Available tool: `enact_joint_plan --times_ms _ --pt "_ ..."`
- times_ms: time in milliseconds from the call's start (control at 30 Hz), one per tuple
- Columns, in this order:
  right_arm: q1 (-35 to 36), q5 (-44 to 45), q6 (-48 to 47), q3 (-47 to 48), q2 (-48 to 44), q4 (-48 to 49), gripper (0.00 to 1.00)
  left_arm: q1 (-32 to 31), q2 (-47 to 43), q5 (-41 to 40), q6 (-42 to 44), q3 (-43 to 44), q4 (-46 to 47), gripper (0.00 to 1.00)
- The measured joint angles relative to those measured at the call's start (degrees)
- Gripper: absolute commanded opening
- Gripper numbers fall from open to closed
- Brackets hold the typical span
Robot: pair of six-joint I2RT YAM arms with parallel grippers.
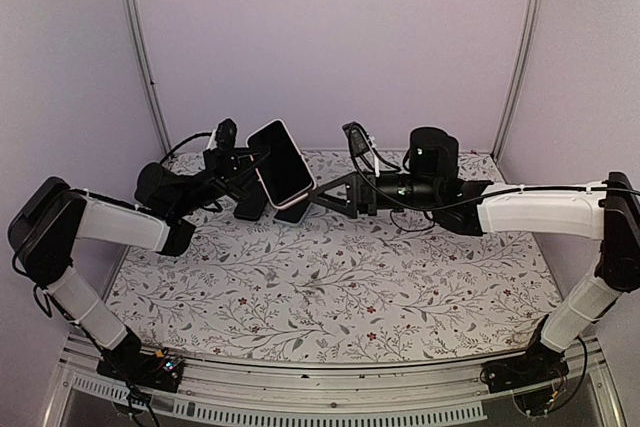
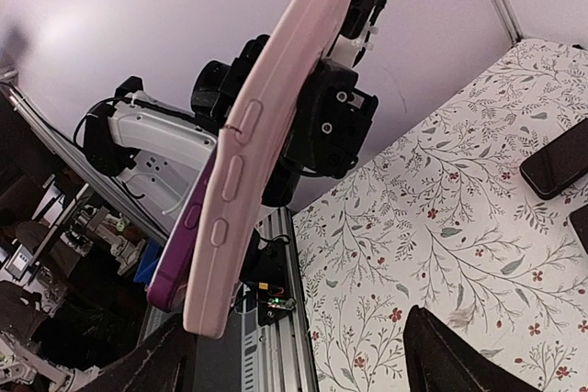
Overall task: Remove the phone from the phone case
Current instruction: Pass from the left arm to the right
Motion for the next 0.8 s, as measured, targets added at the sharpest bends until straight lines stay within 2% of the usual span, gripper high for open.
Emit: enact_joint_plan --times_ms 800 --pt "-0.9 -0.3 13.1 3.5 3.8 0.5 0.64 -0.7 0.0 -0.4 4.9 0.0 0.0 0.0"
